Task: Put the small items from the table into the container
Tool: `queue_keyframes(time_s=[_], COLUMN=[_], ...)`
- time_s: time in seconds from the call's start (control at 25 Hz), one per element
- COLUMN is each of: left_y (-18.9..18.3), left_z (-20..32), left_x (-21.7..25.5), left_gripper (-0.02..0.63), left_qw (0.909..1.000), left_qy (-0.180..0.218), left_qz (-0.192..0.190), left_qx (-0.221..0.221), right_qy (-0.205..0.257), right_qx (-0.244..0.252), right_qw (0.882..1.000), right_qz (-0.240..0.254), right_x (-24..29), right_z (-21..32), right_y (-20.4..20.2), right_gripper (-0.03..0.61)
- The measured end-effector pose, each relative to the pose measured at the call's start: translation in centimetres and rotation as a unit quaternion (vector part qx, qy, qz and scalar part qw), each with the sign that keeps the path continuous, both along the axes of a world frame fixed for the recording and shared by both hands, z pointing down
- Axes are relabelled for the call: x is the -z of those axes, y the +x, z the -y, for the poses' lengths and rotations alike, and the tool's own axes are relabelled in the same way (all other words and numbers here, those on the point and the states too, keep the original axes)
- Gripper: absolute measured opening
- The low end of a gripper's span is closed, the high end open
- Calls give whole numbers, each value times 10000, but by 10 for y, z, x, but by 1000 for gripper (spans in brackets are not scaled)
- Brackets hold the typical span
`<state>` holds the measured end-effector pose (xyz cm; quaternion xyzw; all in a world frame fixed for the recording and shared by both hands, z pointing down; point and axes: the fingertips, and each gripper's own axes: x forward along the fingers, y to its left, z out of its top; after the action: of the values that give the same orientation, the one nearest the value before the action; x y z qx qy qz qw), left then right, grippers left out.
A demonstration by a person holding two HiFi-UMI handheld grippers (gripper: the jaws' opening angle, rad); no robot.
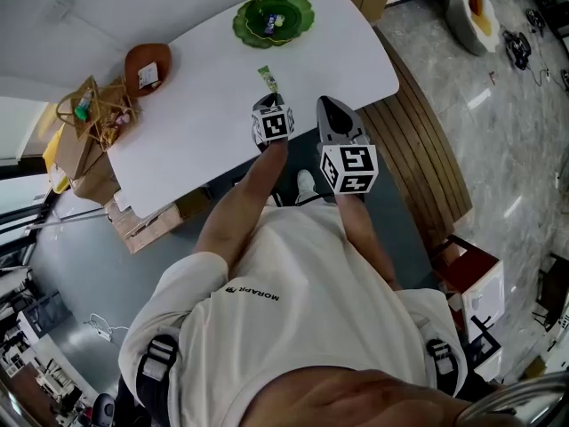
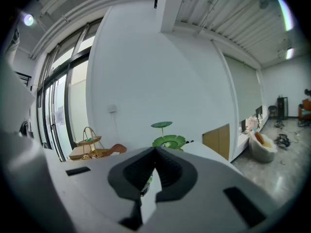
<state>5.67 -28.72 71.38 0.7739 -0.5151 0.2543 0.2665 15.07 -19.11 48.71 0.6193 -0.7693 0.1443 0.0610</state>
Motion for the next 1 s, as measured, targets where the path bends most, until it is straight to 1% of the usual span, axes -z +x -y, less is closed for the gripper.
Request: queue_keyframes(time_s=[0.16, 0.36, 0.56, 0.76, 1.0], left_y=[-6, -14, -21, -24, -24], left_z=[1, -1, 1, 9, 20], left_x=[16, 26, 42, 63, 85], left_gripper=[23, 23, 23, 23, 23], left_qw=[9999, 9997, 9990, 9979, 9956], left_qy=[140, 235, 411, 571, 797], left_qz=[-13, -22, -16, -161, -234], left_qx=[14, -65, -187, -278, -435], right_qy=[63, 130, 195, 267, 305], right_qx=[36, 78, 103, 124, 143], right_qw=[10000, 9999, 9998, 9996, 9994], right_qz=[-3, 4, -7, -22, -35], right_x=[6, 13, 17, 24, 26], right_z=[-3, -4, -5, -5, -7], right_y=[-6, -14, -21, -27, -32], right_gripper=[8, 8, 8, 8, 8])
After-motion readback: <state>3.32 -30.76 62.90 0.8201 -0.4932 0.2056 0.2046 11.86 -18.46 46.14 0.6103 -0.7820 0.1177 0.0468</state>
